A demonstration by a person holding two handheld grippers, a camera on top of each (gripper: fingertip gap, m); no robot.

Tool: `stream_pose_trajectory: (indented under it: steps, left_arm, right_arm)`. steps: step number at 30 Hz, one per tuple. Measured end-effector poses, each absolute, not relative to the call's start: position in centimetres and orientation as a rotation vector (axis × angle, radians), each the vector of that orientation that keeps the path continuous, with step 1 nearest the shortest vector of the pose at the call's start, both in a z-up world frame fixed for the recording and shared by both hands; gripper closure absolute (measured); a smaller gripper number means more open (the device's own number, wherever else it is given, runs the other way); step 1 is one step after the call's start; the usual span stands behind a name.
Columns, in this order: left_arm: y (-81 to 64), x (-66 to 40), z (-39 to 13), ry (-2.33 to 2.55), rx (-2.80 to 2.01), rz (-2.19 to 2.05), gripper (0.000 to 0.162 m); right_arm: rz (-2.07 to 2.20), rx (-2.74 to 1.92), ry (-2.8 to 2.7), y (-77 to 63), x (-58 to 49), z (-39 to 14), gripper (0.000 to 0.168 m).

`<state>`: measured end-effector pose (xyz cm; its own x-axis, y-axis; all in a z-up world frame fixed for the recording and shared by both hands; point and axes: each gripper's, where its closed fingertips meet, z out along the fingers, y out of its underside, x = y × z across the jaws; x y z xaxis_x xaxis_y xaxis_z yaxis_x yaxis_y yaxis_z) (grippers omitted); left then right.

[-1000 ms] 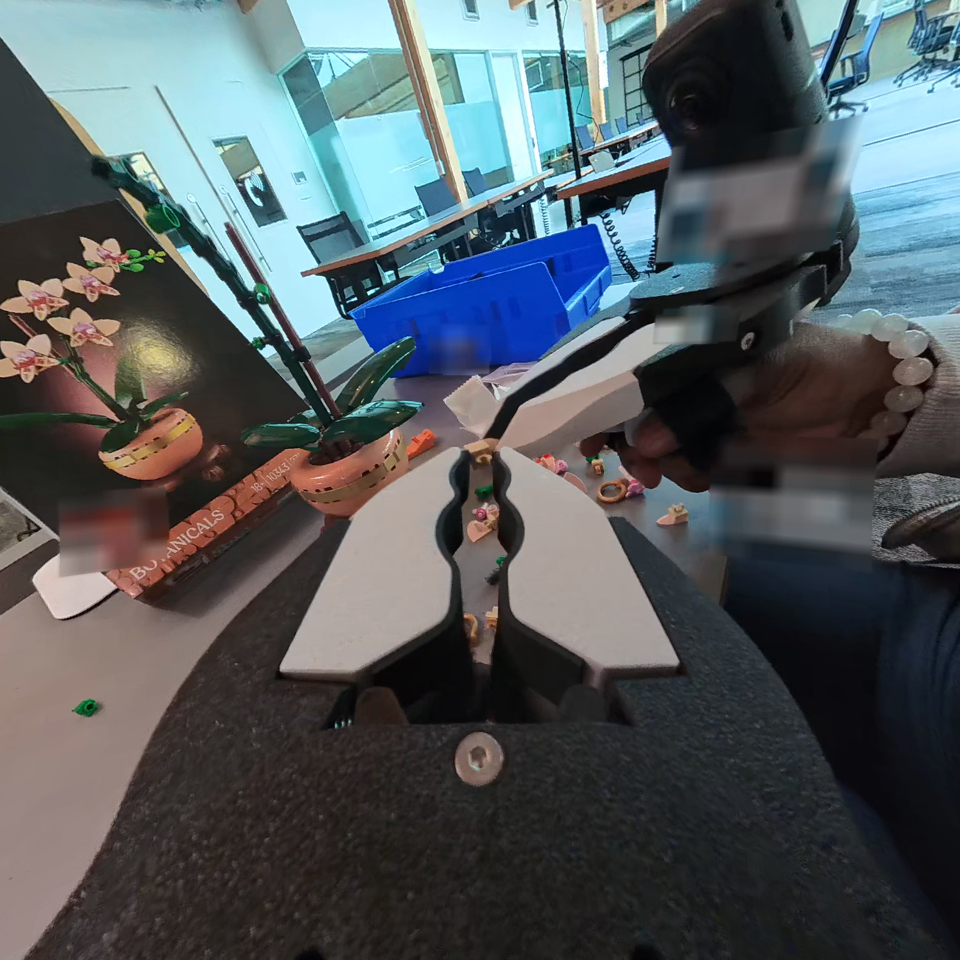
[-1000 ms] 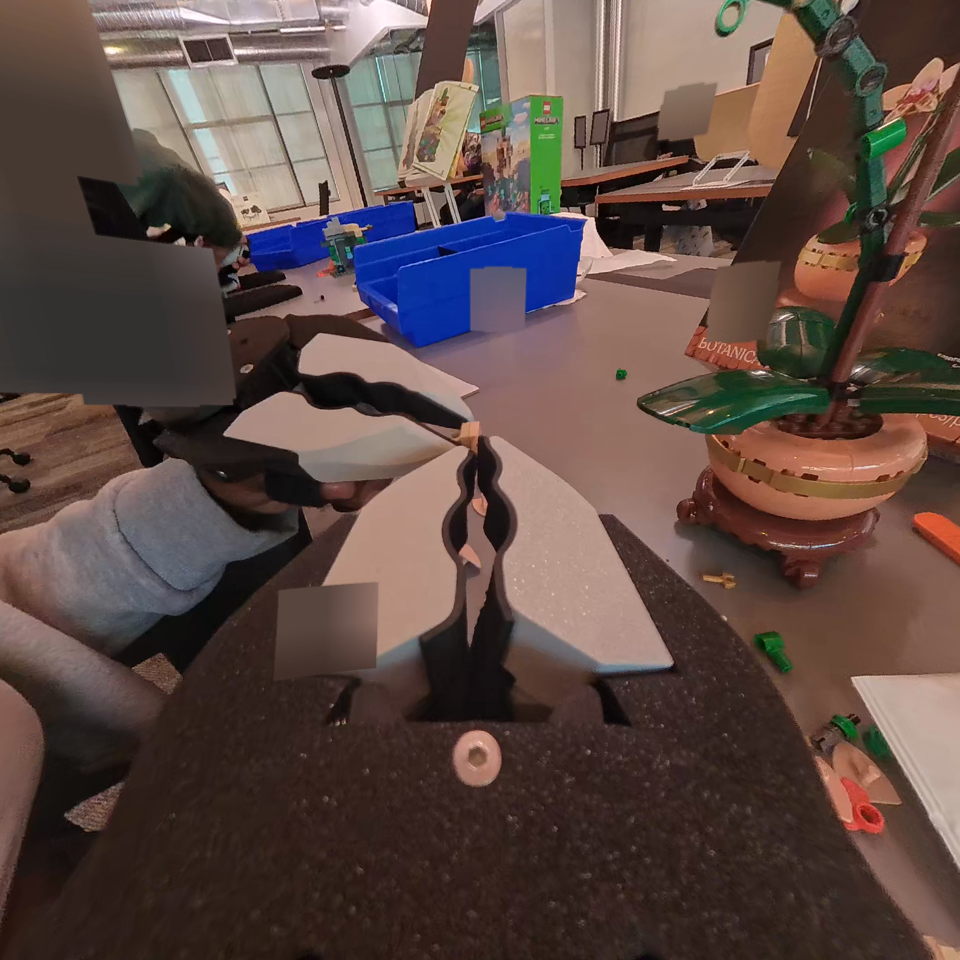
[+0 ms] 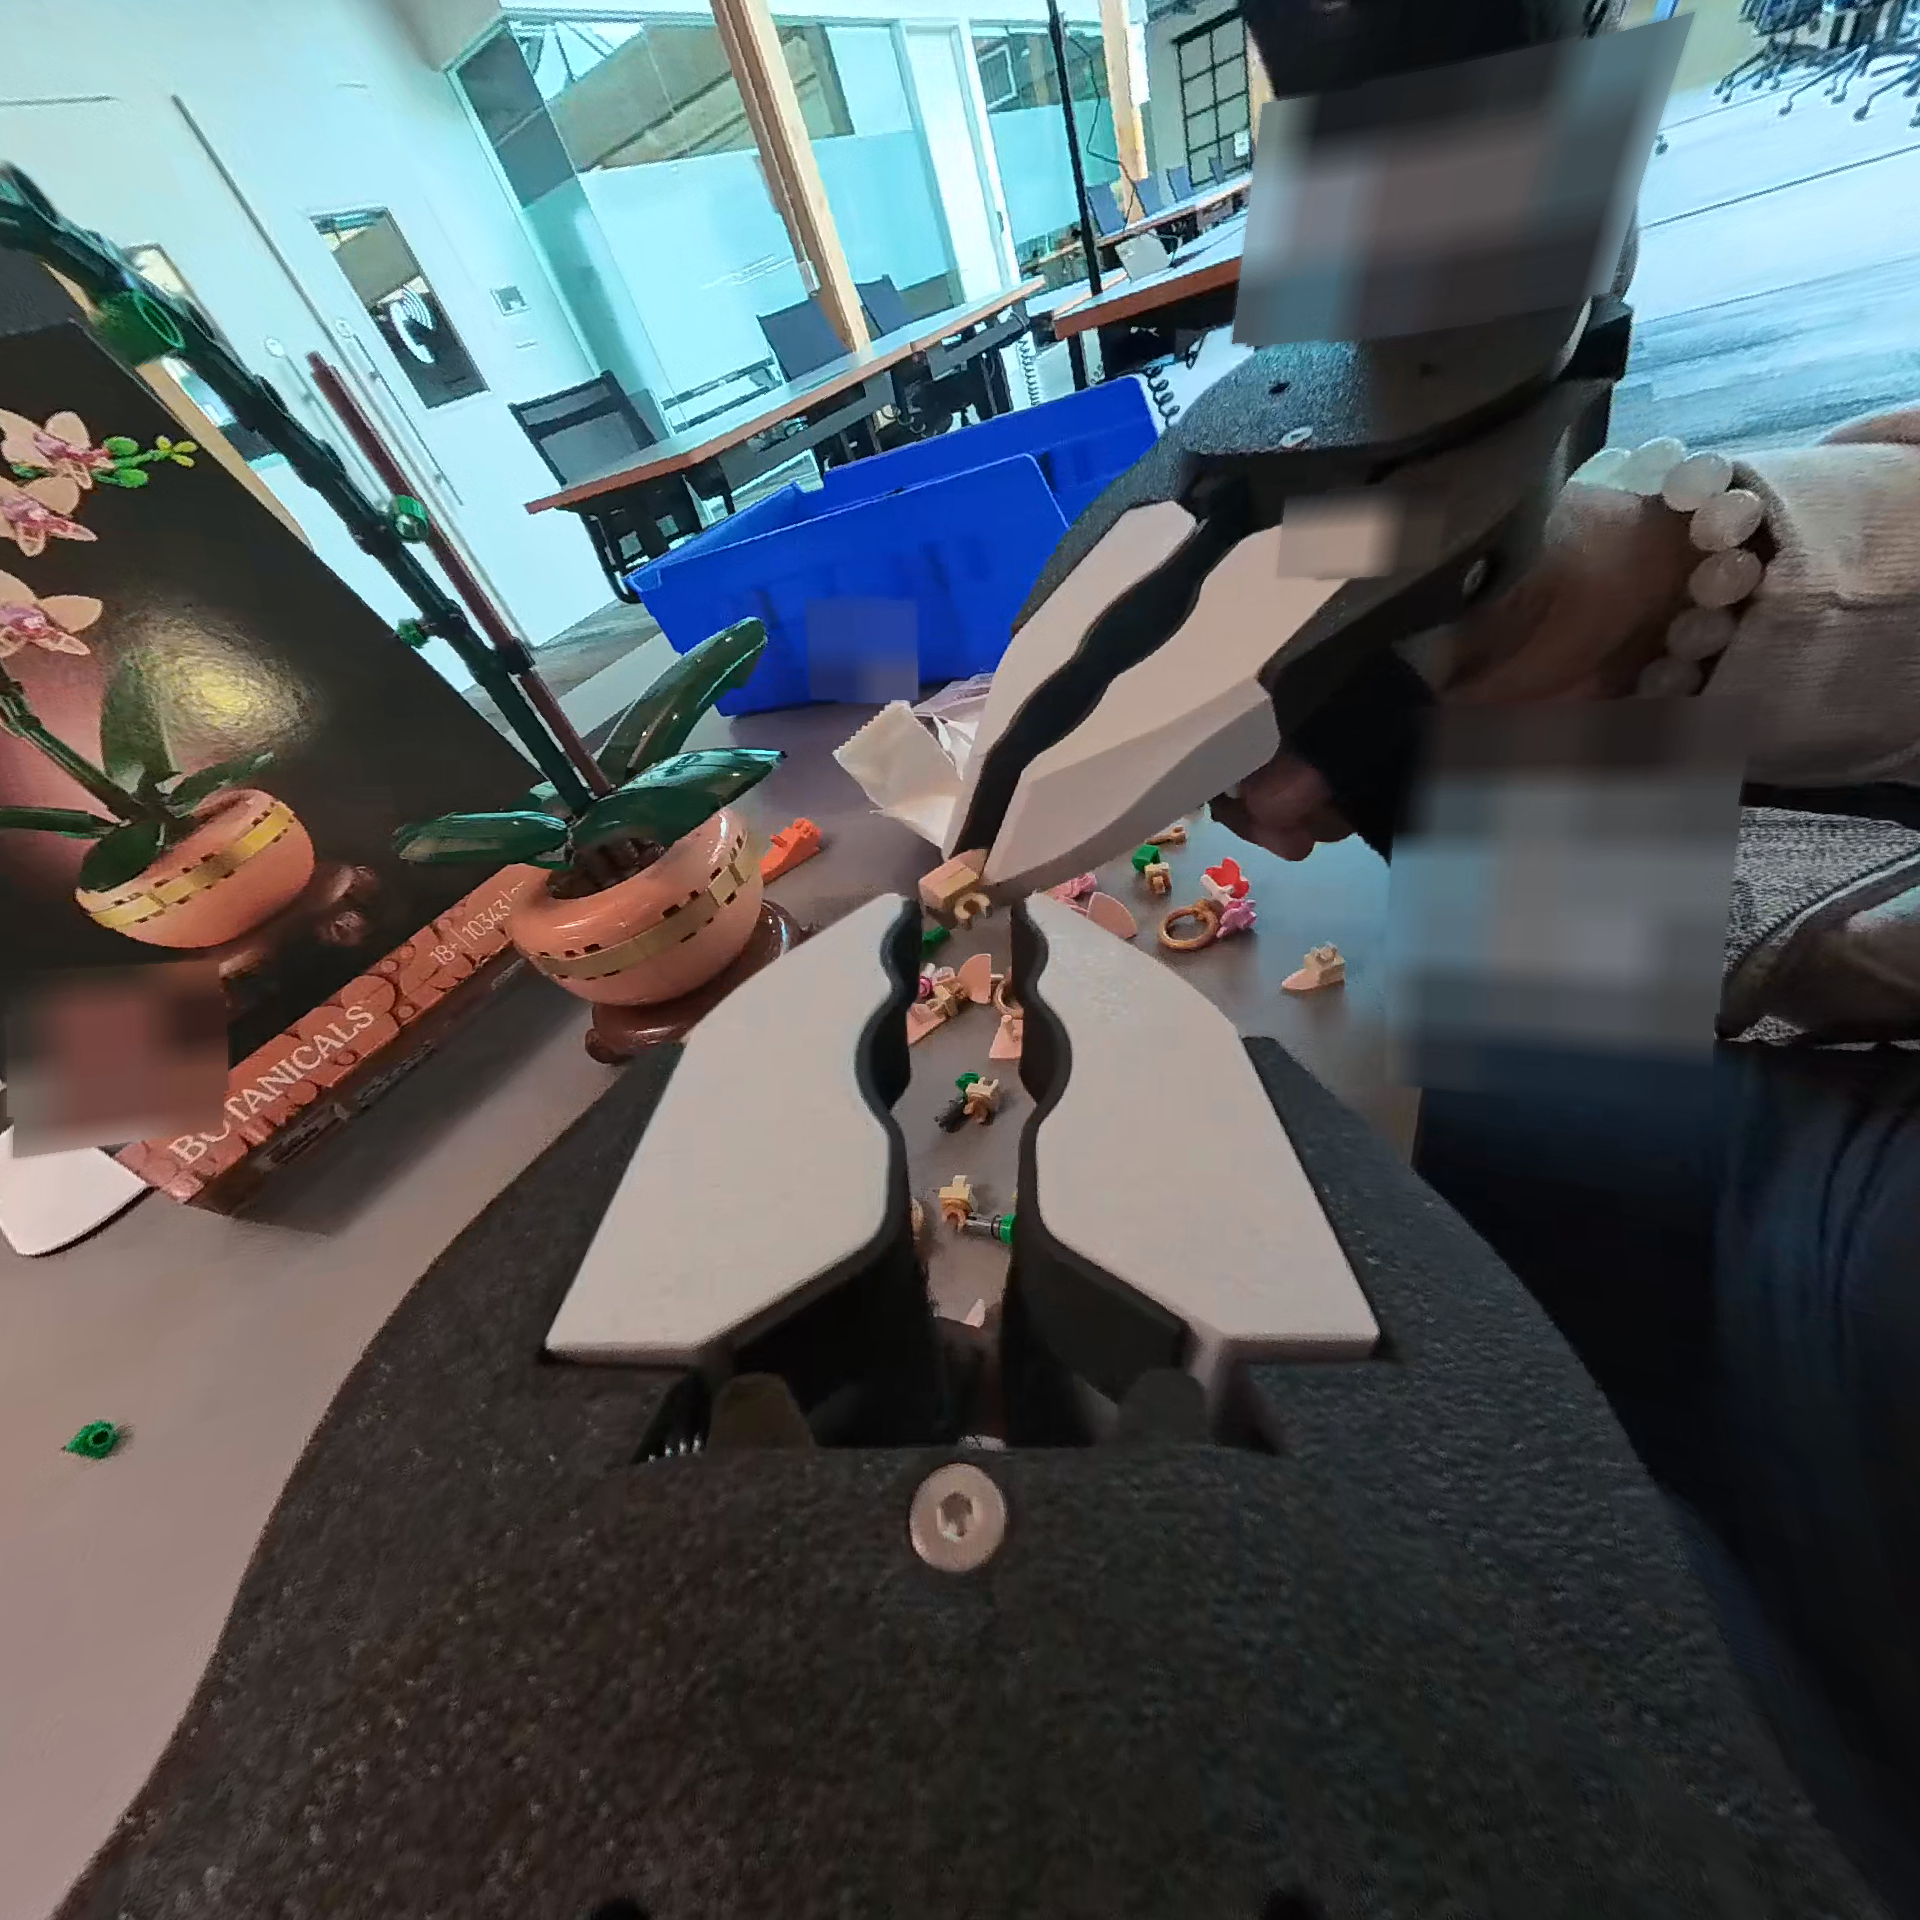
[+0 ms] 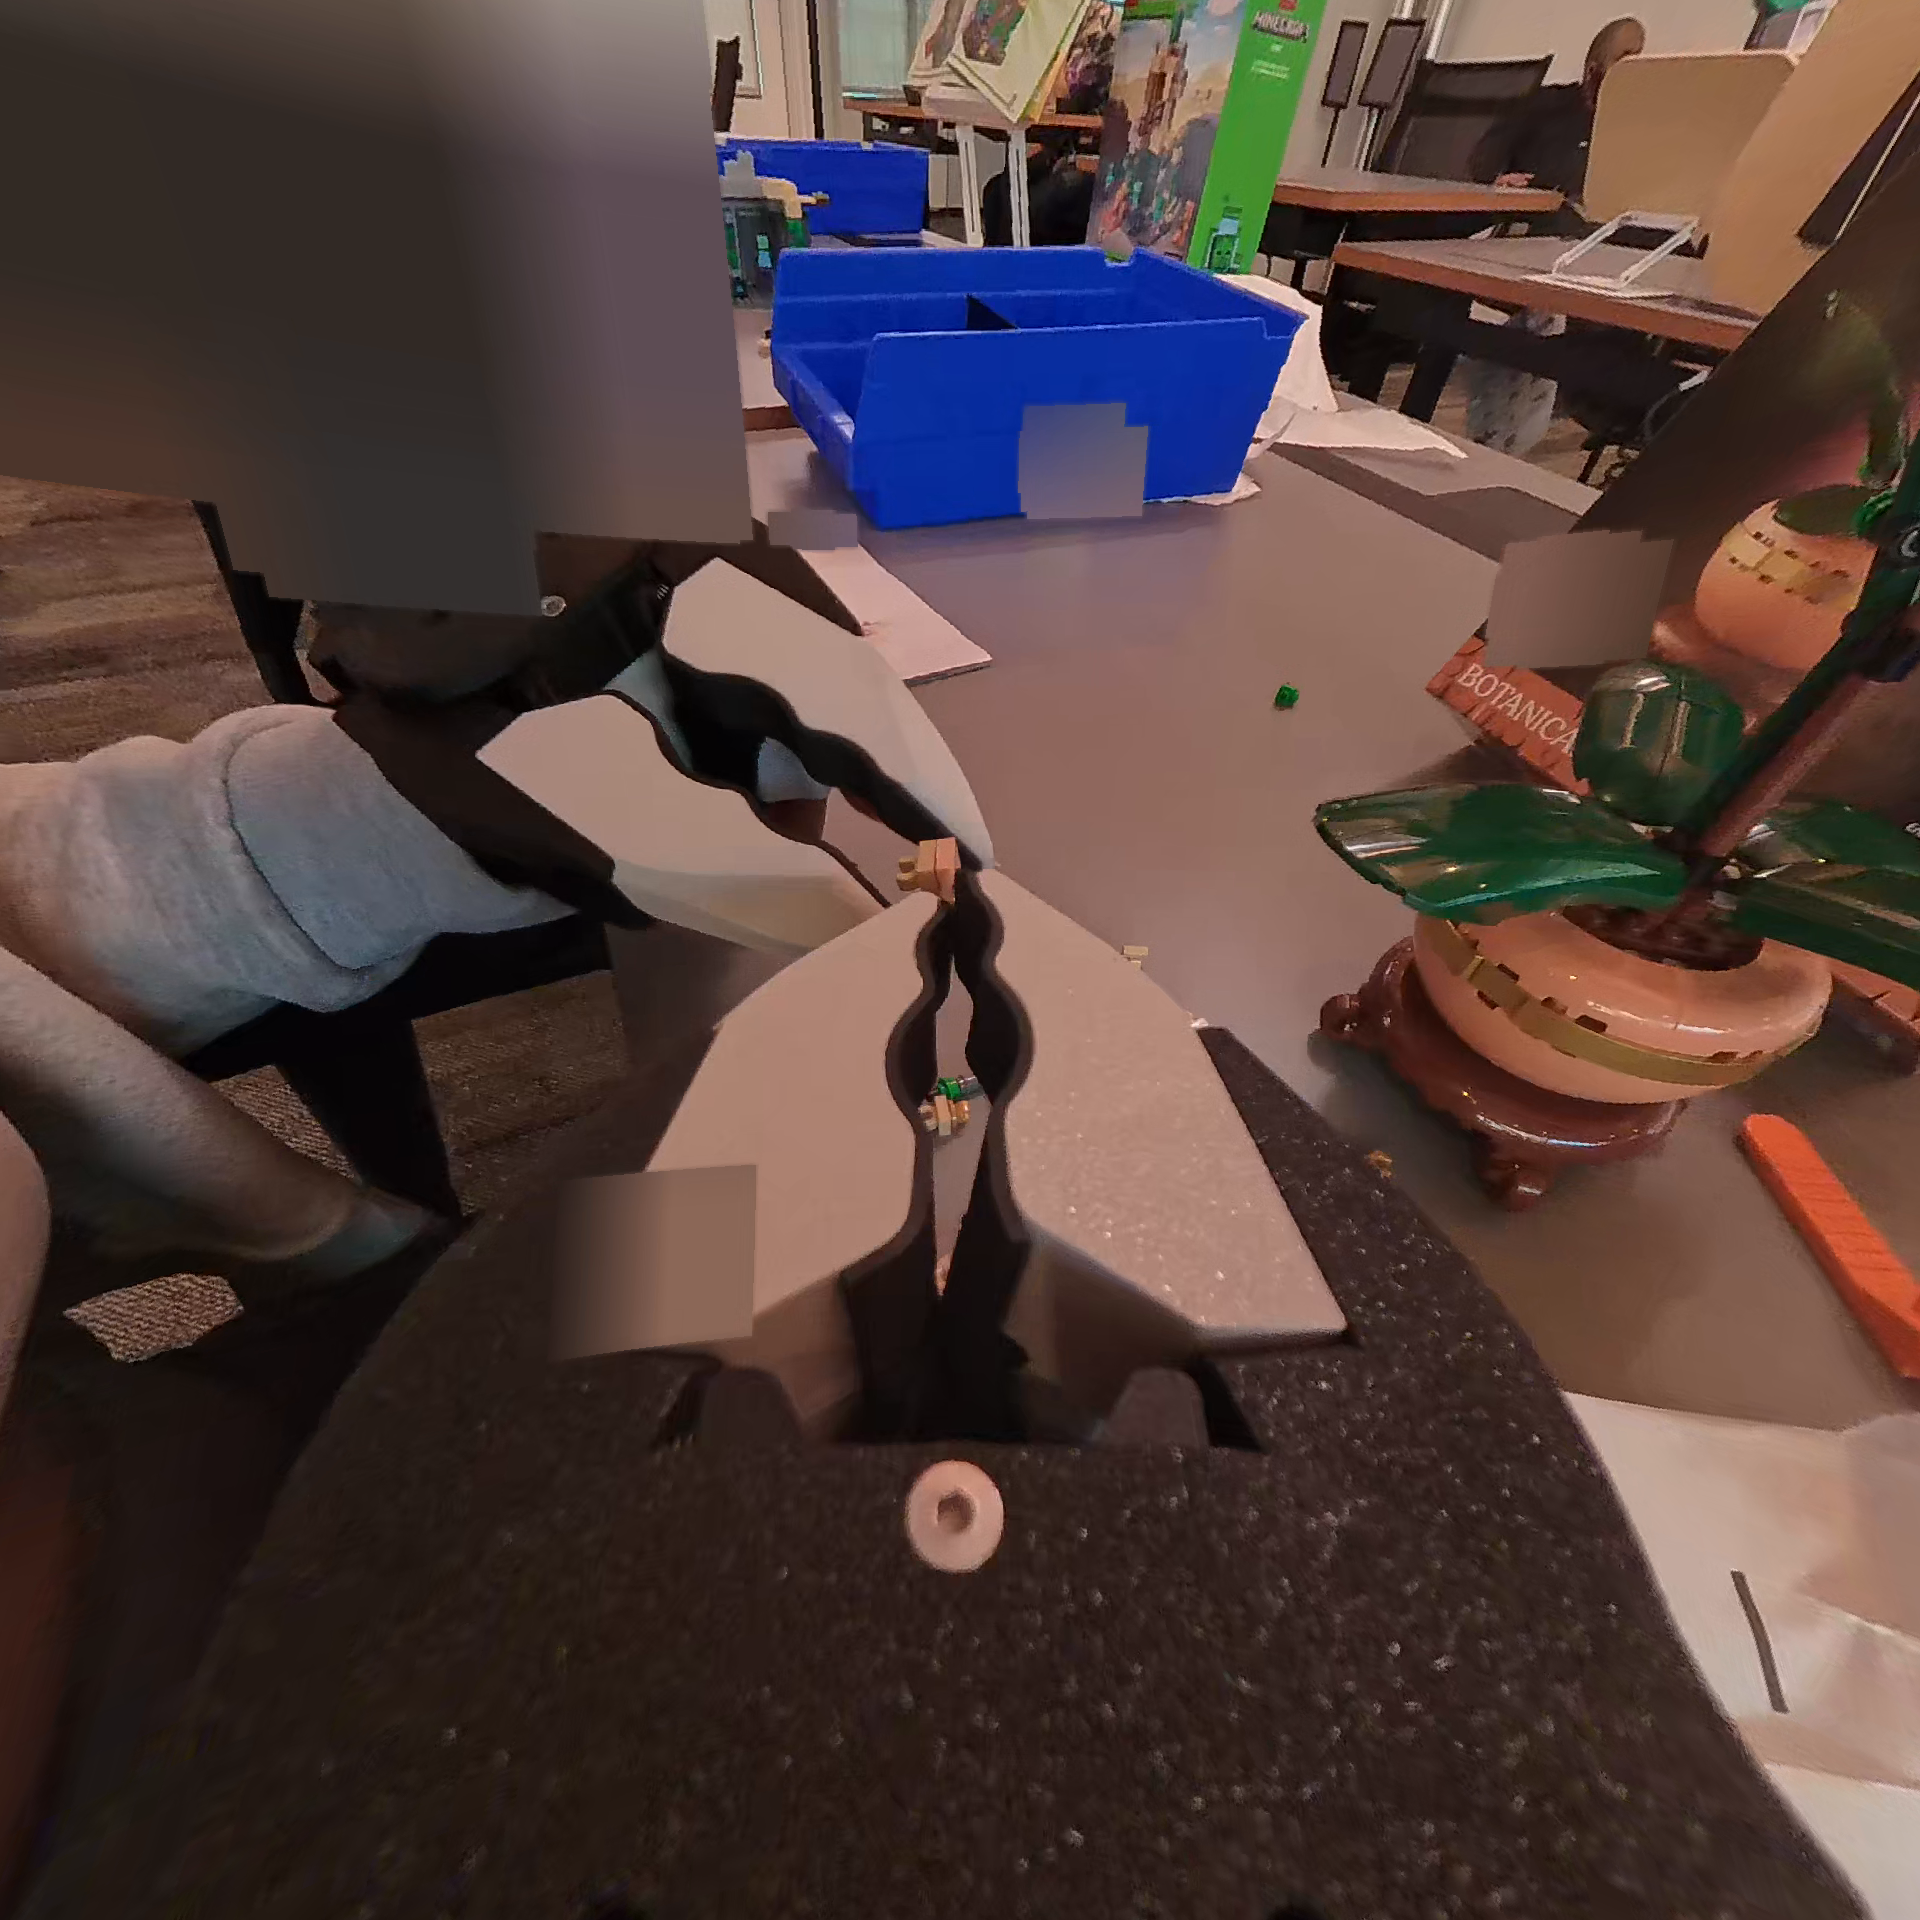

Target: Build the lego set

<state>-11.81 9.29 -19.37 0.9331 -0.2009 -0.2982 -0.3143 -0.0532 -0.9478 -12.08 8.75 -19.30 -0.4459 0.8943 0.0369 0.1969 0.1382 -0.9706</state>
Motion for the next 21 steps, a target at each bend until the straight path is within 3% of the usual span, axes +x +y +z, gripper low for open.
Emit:
stream_pose_trajectory:
  steps: [1, 18, 21]
  left_arm:
    - [9.4, -11.9, -19.4, 0.398, -1.638, 0.106, 0.147]
    - [9.2, -10.6, -20.8, 0.478, -1.694, 0.002, 0.162]
    - [9.5, -11.4, -20.5, 0.413, -1.693, 0.013, 0.143]
  right_arm:
    - [1.335, -1.055, -1.765, 8.8, -12.1, -19.4, 0.168]
    - [1.140, -0.779, -2.069, 9.2, -10.5, -20.3, 0.168]
    - [1.086, -0.789, -2.063, 9.7, -11.2, -20.1, 0.168]
